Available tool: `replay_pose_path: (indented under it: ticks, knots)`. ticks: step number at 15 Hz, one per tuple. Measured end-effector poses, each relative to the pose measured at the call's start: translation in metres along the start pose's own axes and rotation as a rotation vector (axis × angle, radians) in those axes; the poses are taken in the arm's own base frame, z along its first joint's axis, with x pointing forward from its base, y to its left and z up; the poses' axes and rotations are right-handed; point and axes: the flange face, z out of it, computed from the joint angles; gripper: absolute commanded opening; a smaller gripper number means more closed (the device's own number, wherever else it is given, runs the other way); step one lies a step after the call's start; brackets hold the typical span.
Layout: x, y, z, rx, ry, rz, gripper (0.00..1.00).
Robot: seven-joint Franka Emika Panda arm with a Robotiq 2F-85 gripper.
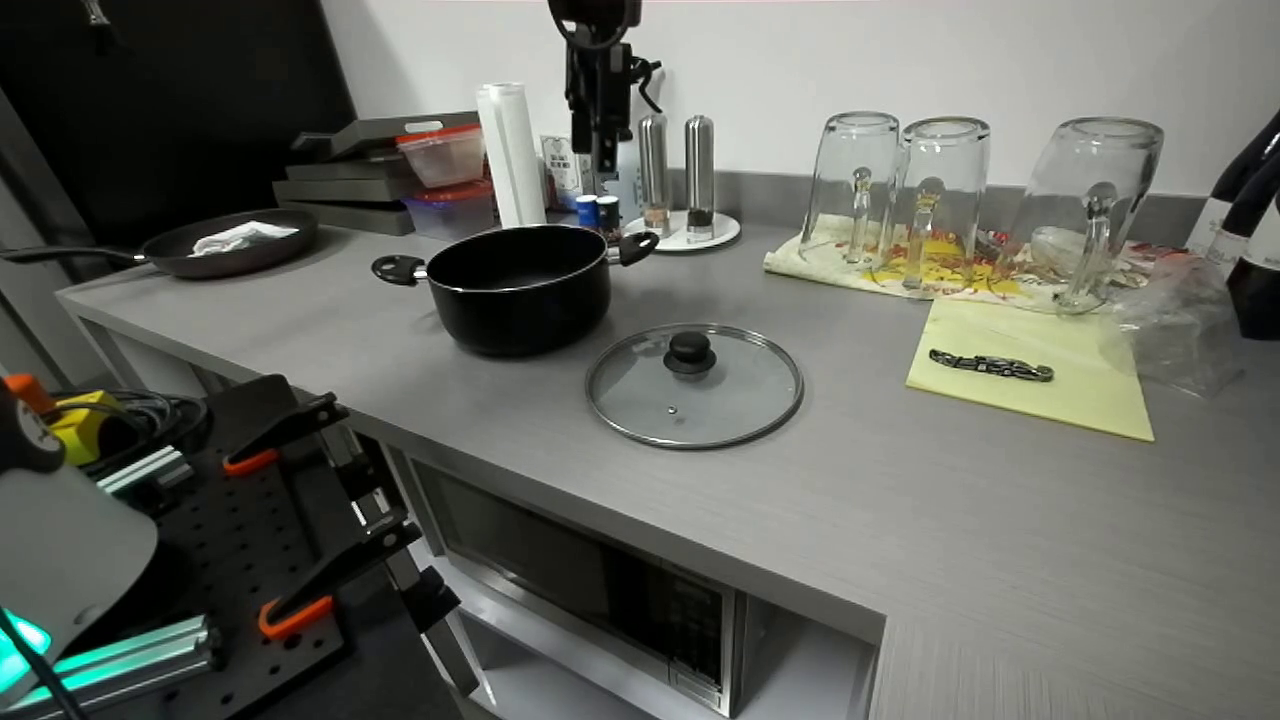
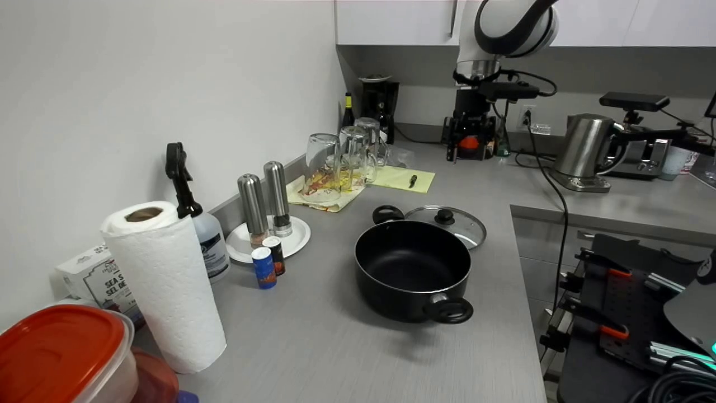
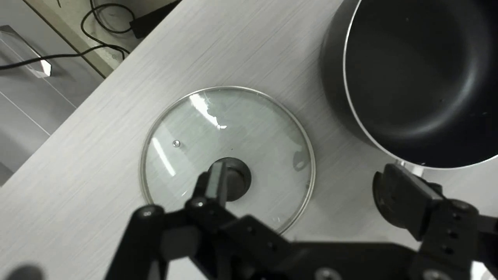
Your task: Put the lid on the black pot.
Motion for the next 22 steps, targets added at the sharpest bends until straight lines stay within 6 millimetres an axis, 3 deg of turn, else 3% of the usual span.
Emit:
replay_pose_path:
  ticks: [6,13,22]
  knots:
    - [0.041,0.024,0.052,-0.041,0.022,0.161,1.00]
    - [0.074,0.029,0.107,-0.066,0.033,0.260,1.00]
    - [0.102,0.041,0.148,-0.087,0.029,0.327,1.00]
